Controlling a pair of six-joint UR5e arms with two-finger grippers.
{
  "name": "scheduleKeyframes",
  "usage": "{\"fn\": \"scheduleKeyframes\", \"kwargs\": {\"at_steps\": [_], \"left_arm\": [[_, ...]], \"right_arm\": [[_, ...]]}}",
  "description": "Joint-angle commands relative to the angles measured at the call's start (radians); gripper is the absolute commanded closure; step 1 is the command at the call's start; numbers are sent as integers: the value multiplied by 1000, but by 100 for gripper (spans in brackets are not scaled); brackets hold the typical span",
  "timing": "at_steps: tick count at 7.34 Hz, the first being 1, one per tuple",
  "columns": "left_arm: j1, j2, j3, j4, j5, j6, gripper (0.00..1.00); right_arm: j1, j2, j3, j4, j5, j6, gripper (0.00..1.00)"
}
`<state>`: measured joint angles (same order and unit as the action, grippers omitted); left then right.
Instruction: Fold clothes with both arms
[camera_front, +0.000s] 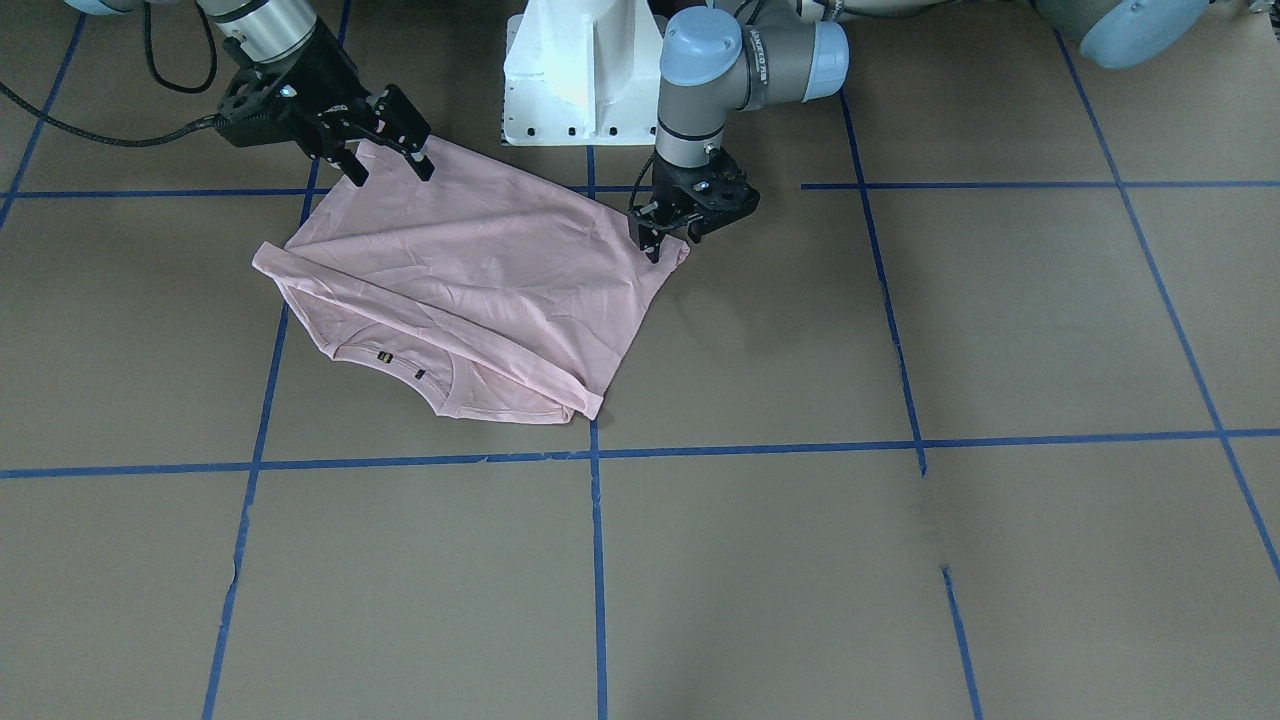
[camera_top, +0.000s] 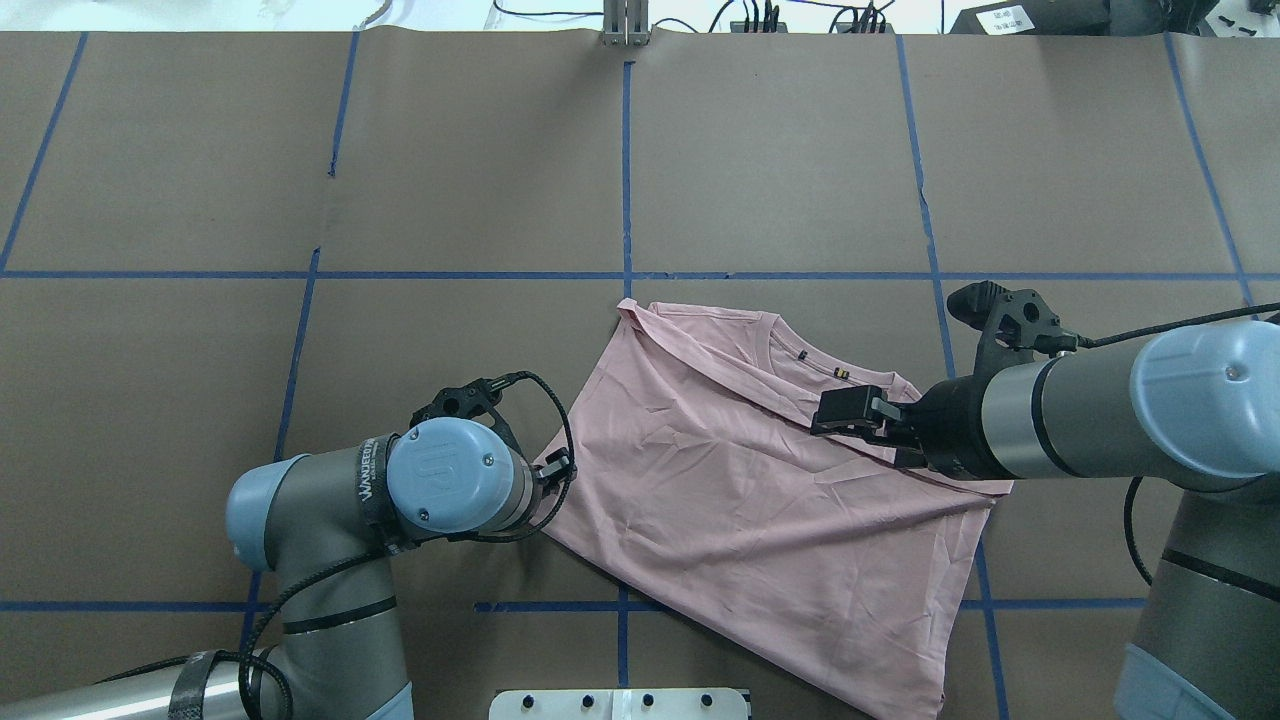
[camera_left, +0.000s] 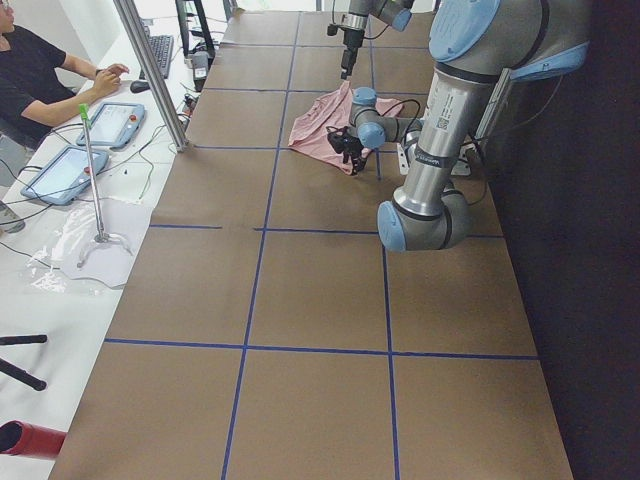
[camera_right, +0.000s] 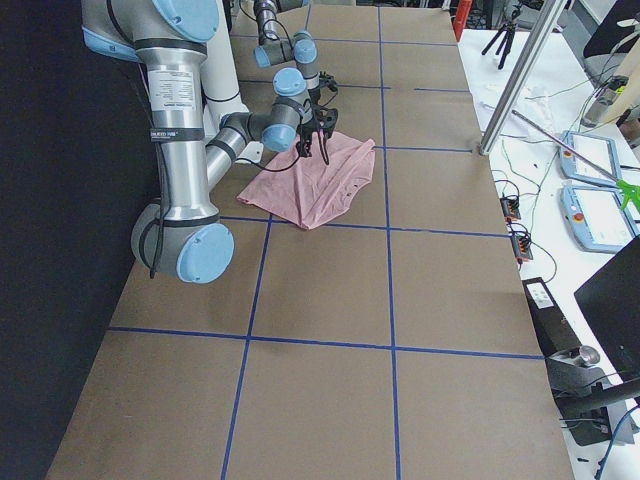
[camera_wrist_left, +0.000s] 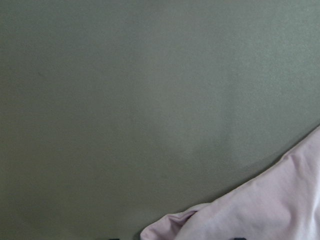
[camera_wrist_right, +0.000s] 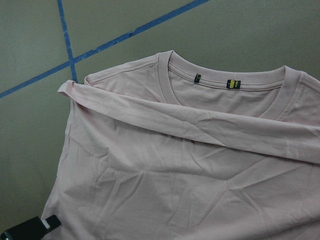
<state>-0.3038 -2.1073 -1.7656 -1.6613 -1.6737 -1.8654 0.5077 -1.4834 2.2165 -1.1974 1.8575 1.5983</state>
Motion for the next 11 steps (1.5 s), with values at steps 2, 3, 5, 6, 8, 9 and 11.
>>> {"fn": "scheduleKeyframes", "kwargs": {"at_steps": [2, 3, 5, 6, 8, 9, 11], "left_arm": [[0, 1, 0, 0, 0, 3, 48], [0, 1, 0, 0, 0, 2, 48], [0, 1, 0, 0, 0, 2, 58], [0, 1, 0, 0, 0, 0, 80], [0, 0, 0, 0, 18, -11, 100], [-1, 0, -2, 0, 19, -35, 100], [-27, -2, -9, 2, 19, -37, 100]], "right_arm": [[2, 0, -1, -1, -1, 0, 0], [2, 0, -1, -1, 0, 0, 0], [2, 0, -1, -1, -1, 0, 0], [2, 0, -1, -1, -1, 0, 0], [2, 0, 0, -1, -1, 2, 0], [2, 0, 0, -1, -3, 2, 0], [5, -2, 0, -1, -6, 3, 0]]}}
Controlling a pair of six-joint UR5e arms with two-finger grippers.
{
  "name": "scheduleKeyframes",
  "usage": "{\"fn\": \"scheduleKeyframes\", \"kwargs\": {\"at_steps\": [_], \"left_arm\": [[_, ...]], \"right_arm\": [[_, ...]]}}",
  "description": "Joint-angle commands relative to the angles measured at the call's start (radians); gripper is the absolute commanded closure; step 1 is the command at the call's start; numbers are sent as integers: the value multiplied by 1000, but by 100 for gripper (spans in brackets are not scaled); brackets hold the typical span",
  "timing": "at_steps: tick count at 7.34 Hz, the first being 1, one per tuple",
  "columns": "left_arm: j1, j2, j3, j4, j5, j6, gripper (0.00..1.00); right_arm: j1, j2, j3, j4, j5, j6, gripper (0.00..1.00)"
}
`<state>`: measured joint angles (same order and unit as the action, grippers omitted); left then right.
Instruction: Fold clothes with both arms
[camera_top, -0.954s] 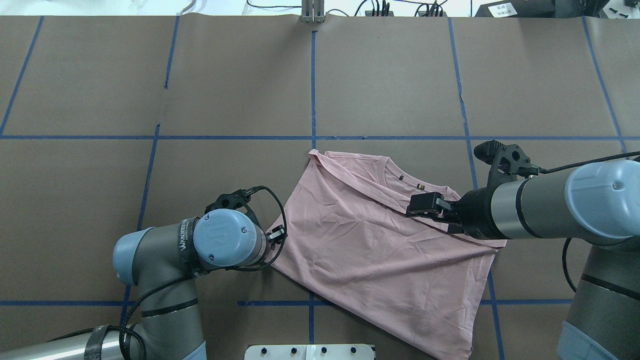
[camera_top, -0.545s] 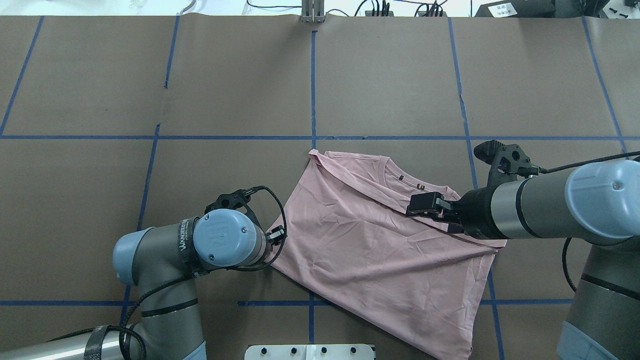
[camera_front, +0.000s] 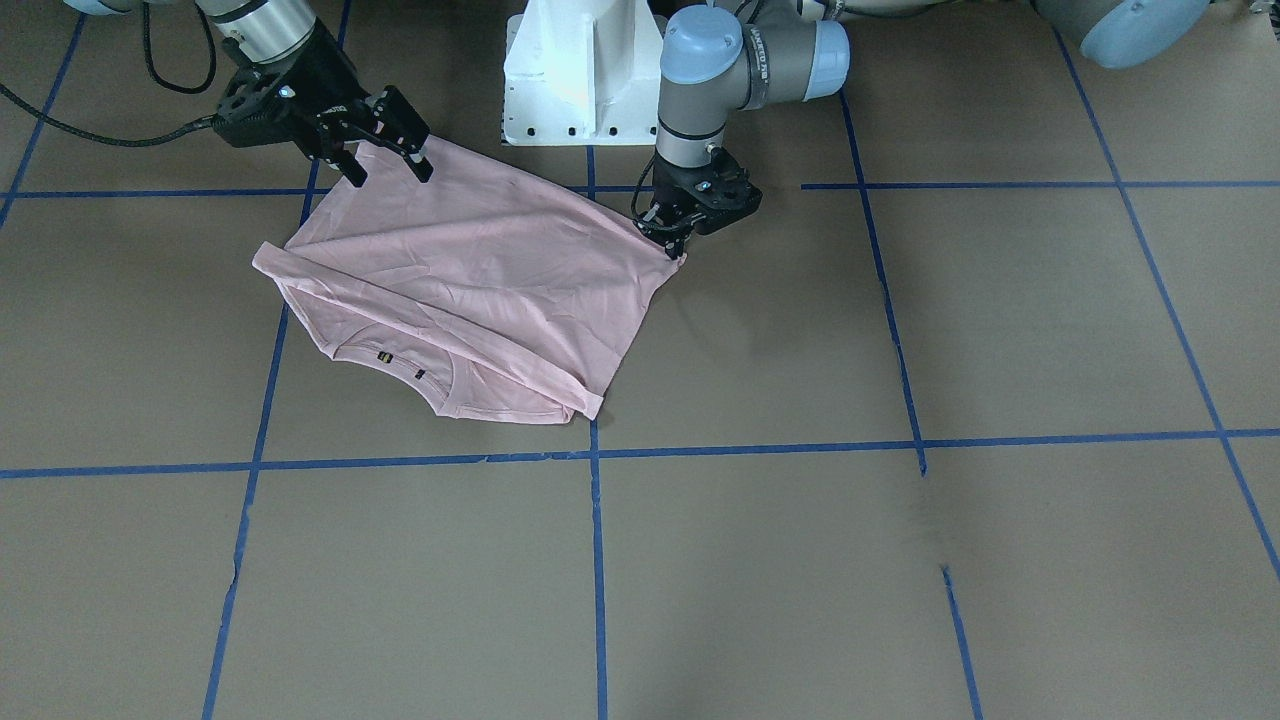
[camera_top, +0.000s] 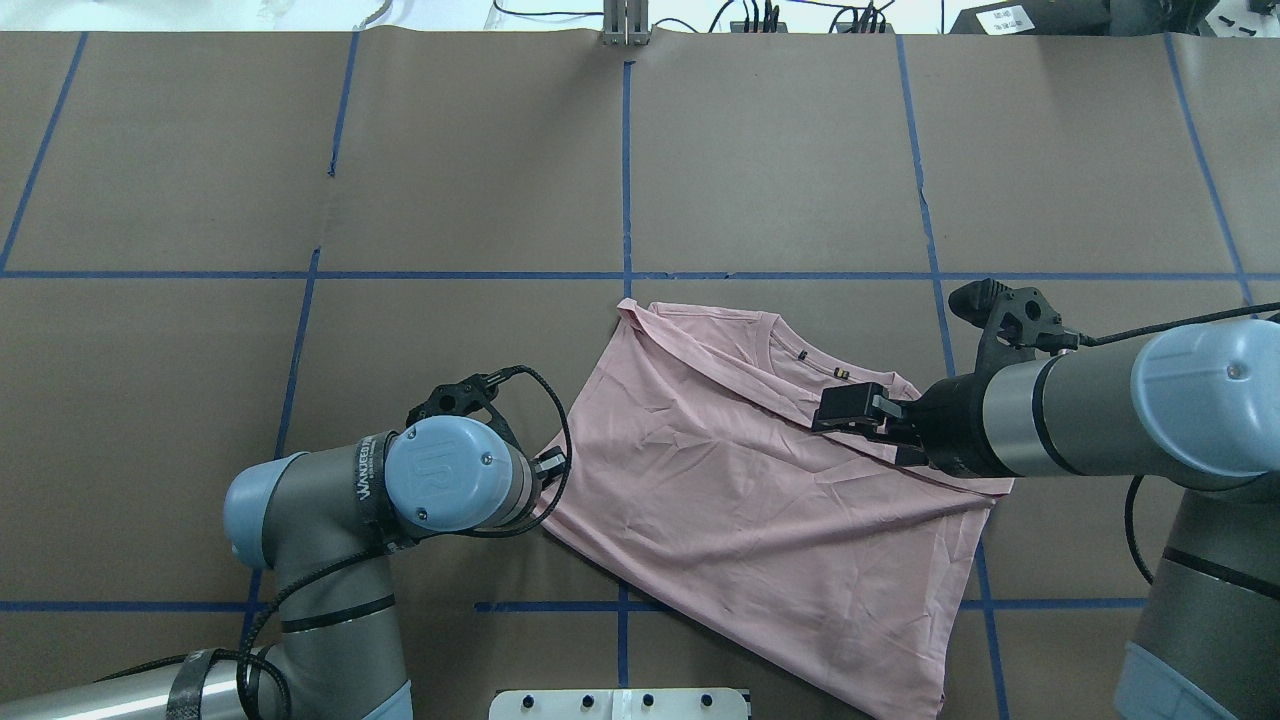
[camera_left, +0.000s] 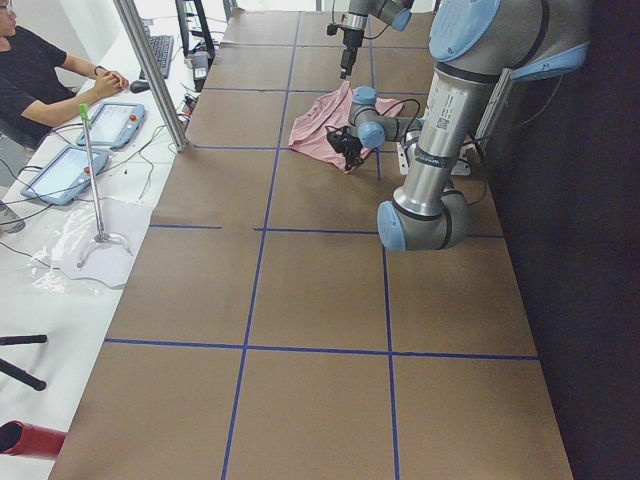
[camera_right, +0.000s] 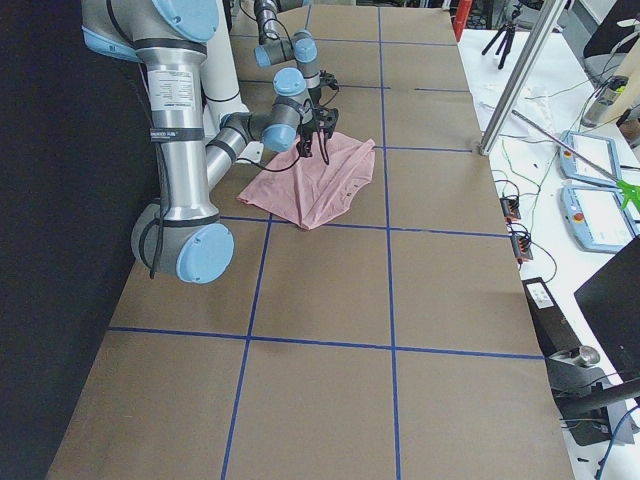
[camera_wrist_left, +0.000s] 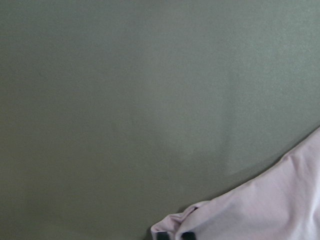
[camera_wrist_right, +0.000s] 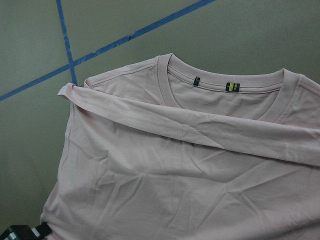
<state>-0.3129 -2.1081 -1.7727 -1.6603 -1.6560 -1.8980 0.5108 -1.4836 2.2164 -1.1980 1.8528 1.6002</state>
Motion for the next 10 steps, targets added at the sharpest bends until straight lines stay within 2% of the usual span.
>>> {"fn": "scheduleKeyframes", "kwargs": {"at_steps": [1, 3, 5, 6, 8, 9, 10], "left_arm": [[-58, -1, 2, 1, 1, 6, 100], [-147, -4, 7, -2, 5, 25, 100], [-237, -50, 77, -13, 22, 147, 100], [-285, -113, 181, -35, 24, 196, 100], [-352, -182, 341, -165, 48, 281, 100], [-371, -228, 404, -189, 53, 316, 100], [-373, -293, 499, -276, 85, 342, 100]], "right_arm": [[2, -1, 0, 0, -3, 1, 0], [11, -1, -3, 0, -4, 0, 0], [23, -1, -9, 0, -4, 0, 0], [28, 0, -21, 0, -4, 0, 0], [37, 0, -29, 0, -4, 0, 0], [35, 0, -35, 0, -4, 0, 0], [37, 0, -37, 2, -4, 0, 0]]}}
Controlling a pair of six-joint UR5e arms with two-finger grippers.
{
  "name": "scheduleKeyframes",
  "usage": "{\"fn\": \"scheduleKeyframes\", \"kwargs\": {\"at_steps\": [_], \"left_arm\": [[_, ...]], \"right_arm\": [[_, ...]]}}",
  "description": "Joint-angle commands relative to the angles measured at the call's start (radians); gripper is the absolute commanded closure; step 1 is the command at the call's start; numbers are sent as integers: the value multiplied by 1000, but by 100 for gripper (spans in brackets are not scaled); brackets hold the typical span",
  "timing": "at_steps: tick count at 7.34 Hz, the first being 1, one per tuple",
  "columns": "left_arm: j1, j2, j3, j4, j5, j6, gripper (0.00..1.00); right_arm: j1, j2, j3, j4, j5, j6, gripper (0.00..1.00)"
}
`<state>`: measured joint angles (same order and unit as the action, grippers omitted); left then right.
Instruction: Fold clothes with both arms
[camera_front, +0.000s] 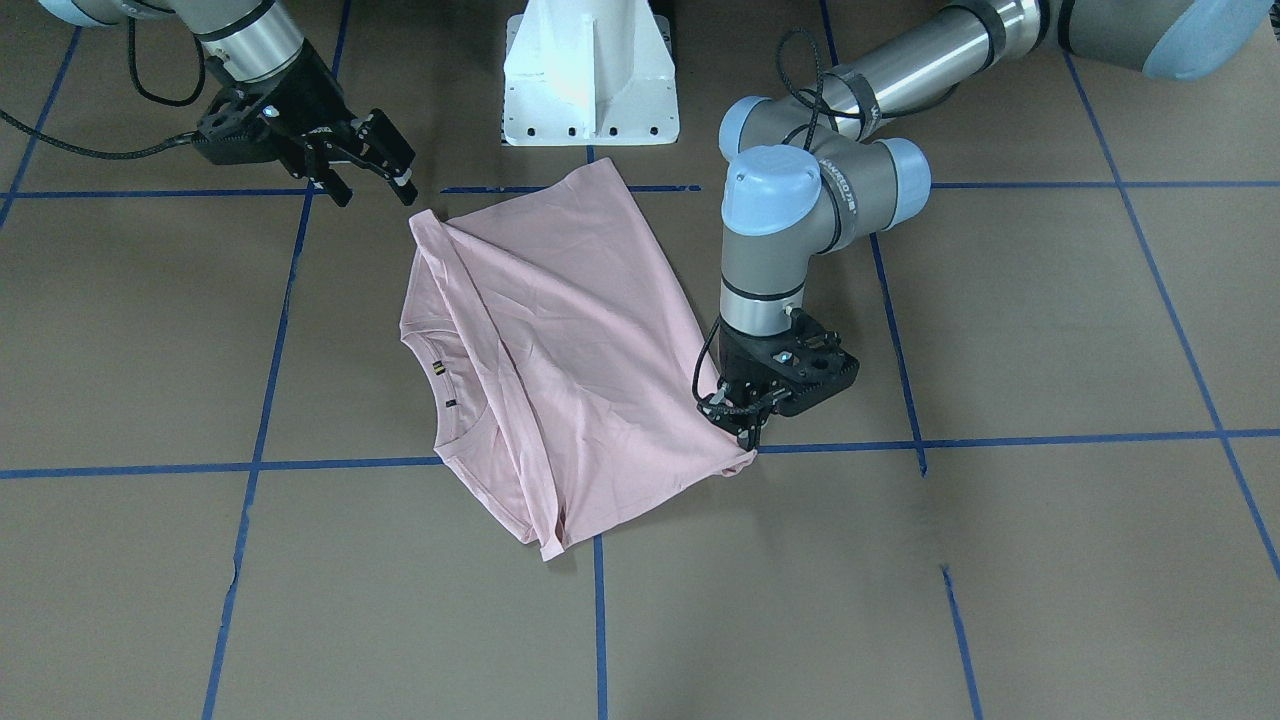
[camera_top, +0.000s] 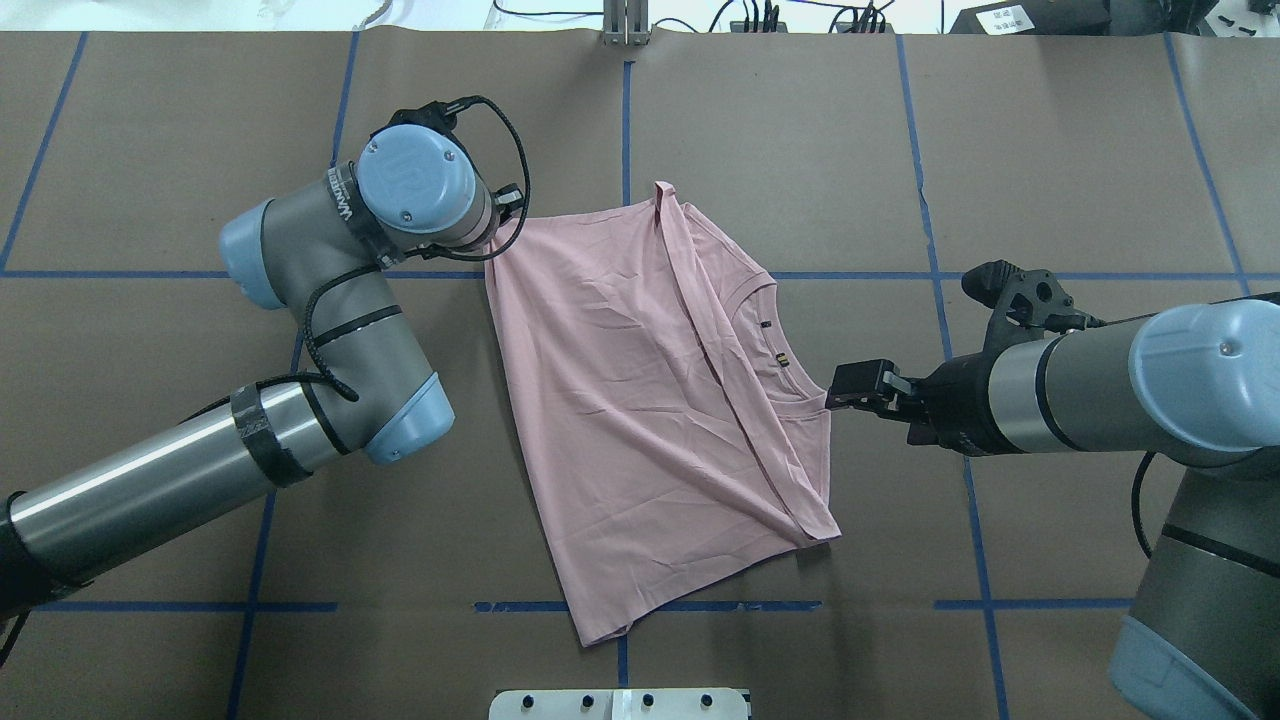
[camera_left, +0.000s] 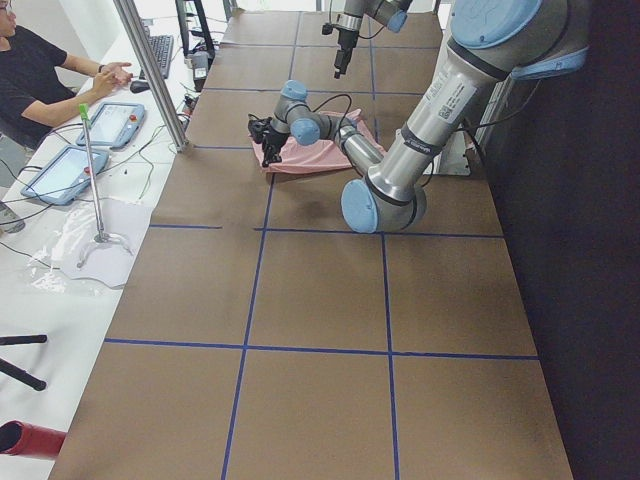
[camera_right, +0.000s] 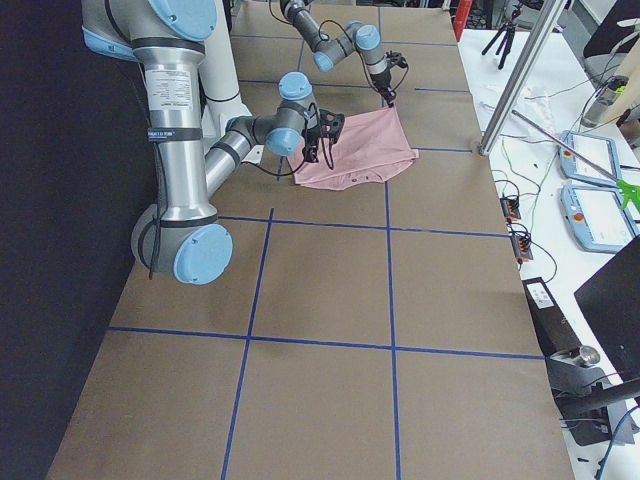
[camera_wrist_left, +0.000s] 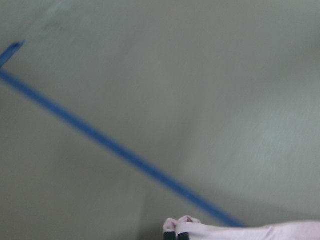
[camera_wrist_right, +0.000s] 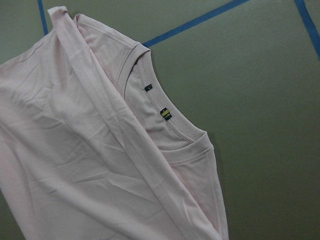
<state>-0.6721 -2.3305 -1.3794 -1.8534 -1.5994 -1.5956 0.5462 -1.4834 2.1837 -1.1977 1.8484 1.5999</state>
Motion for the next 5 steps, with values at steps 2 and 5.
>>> {"fn": "scheduleKeyframes", "kwargs": {"at_steps": [2, 5], "left_arm": [[-18, -142, 360, -342, 100, 101, 100], [-34, -144, 410, -397, 153, 140, 96]], "right_arm": [[0, 2, -13, 1, 0, 2, 0], [-3, 6, -28, 1, 0, 6, 0]]}}
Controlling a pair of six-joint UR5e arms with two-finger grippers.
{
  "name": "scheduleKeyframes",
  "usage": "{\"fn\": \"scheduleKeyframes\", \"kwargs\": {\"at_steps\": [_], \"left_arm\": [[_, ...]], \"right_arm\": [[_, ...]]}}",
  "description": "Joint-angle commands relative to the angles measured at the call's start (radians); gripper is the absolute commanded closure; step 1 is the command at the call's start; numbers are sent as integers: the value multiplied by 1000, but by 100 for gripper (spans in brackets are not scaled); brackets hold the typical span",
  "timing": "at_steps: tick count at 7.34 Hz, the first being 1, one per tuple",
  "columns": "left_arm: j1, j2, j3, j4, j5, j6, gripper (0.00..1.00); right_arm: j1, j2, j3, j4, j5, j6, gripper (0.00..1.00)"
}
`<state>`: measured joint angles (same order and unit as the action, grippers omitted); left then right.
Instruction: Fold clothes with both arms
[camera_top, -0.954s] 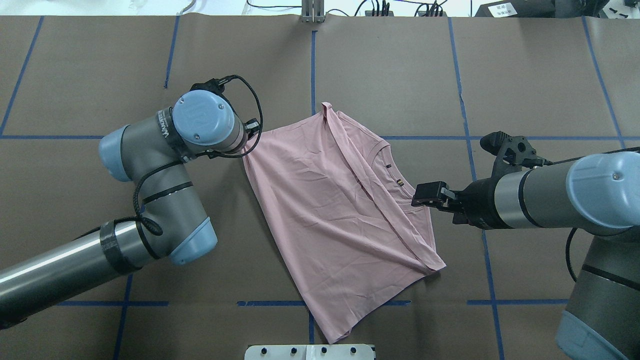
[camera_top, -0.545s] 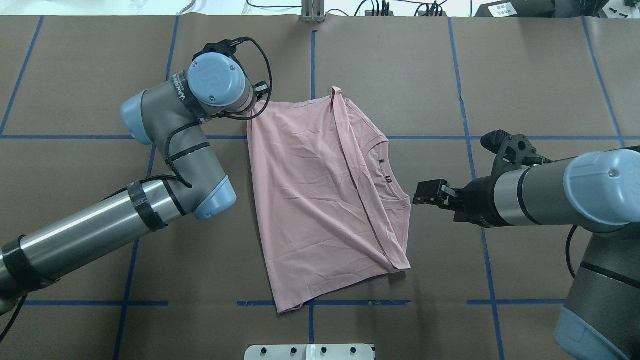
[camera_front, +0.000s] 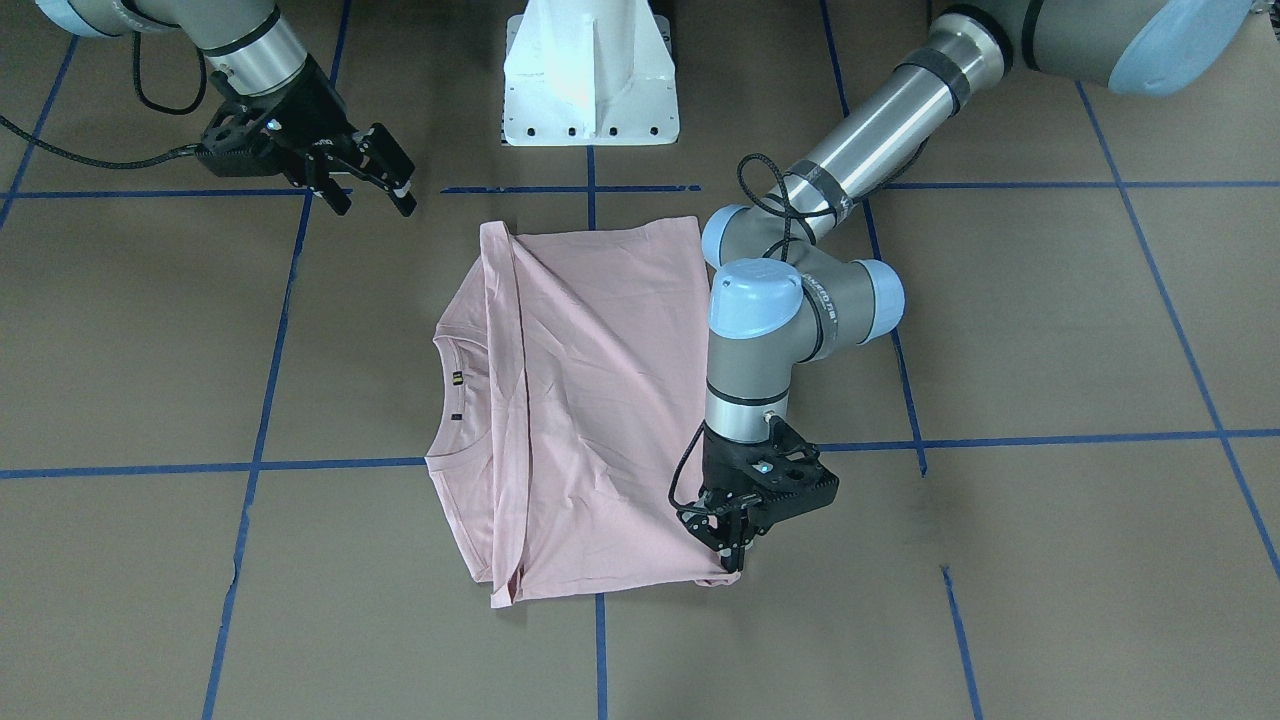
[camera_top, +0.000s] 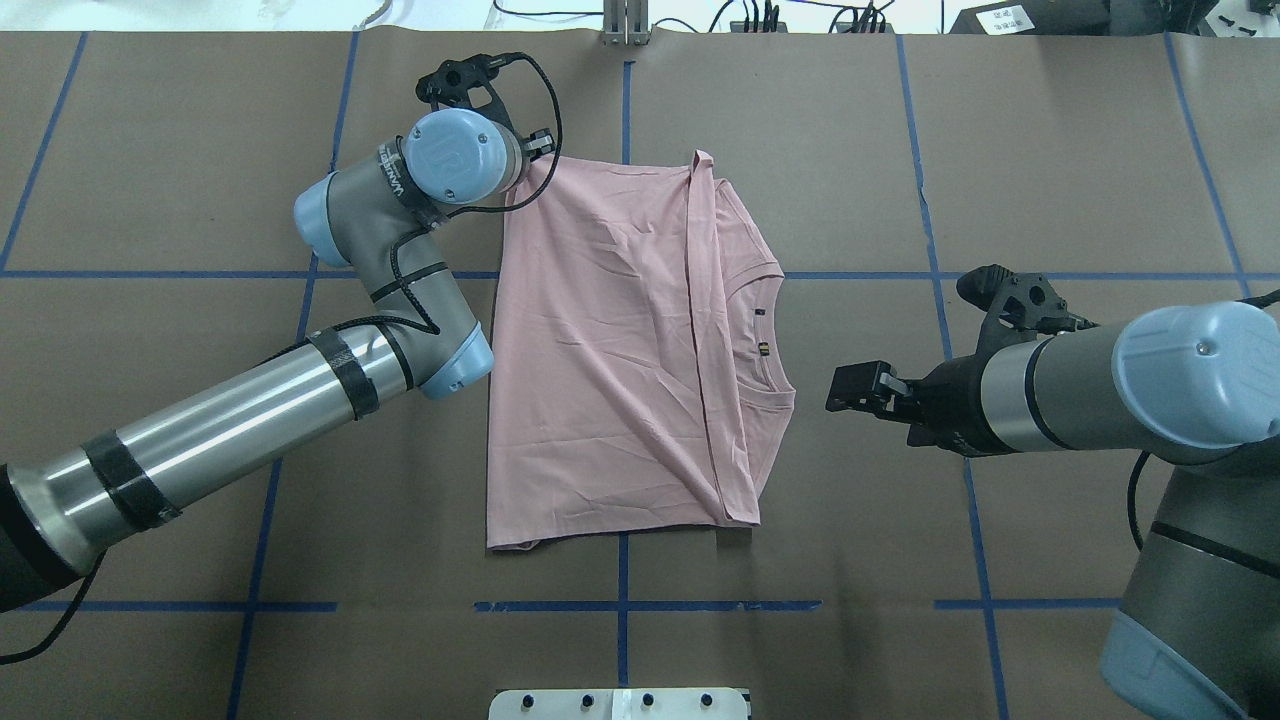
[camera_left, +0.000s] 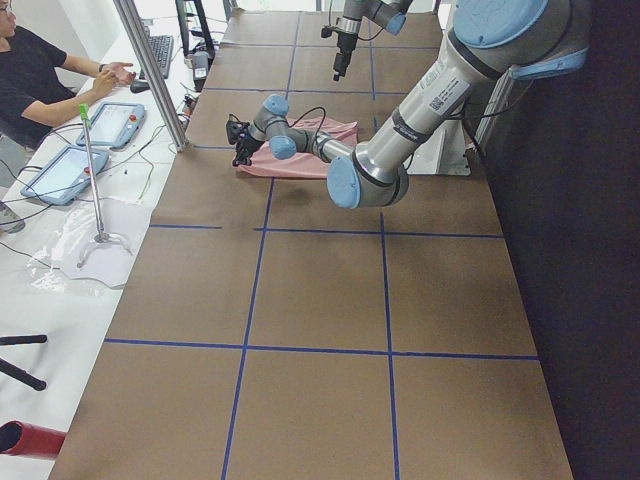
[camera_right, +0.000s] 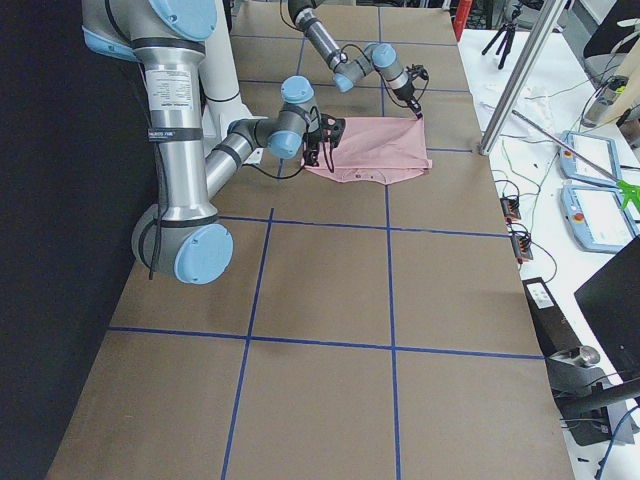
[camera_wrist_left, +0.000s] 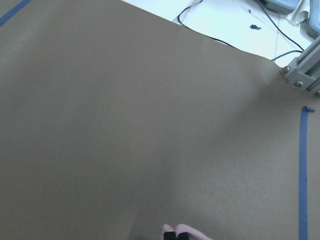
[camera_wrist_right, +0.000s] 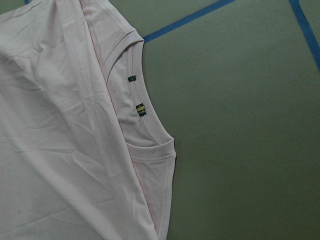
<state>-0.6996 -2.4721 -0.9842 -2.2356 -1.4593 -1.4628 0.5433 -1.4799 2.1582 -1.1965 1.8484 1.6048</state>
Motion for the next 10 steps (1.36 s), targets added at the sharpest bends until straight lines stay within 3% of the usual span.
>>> {"fn": "scheduleKeyframes", "kwargs": {"at_steps": [1, 2, 3, 4, 5, 6, 8, 10], "left_arm": [[-9, -2, 16, -15, 13, 7, 66], [-9, -4, 13, -15, 11, 59, 1], [-15, -5, 1, -18, 2, 65, 0], [-23, 11, -54, -1, -77, 61, 0], [-21, 86, -173, 4, -190, -3, 0], [-14, 182, -324, 49, -240, -92, 0], [61, 309, -651, 332, -265, -213, 0], [211, 428, -888, 581, -253, -398, 0]], "right_arm": [[0, 3, -3, 0, 0, 1, 0], [0, 4, -3, 0, 0, 1, 0], [0, 4, -3, 0, -2, 1, 0], [-2, 4, -3, 0, -3, 1, 0], [-2, 15, -3, -3, -11, 0, 0], [-2, 20, -12, -6, -15, -5, 0], [-3, 18, -23, -8, -18, -8, 0], [-3, 26, -23, -6, -17, -8, 0]]}}
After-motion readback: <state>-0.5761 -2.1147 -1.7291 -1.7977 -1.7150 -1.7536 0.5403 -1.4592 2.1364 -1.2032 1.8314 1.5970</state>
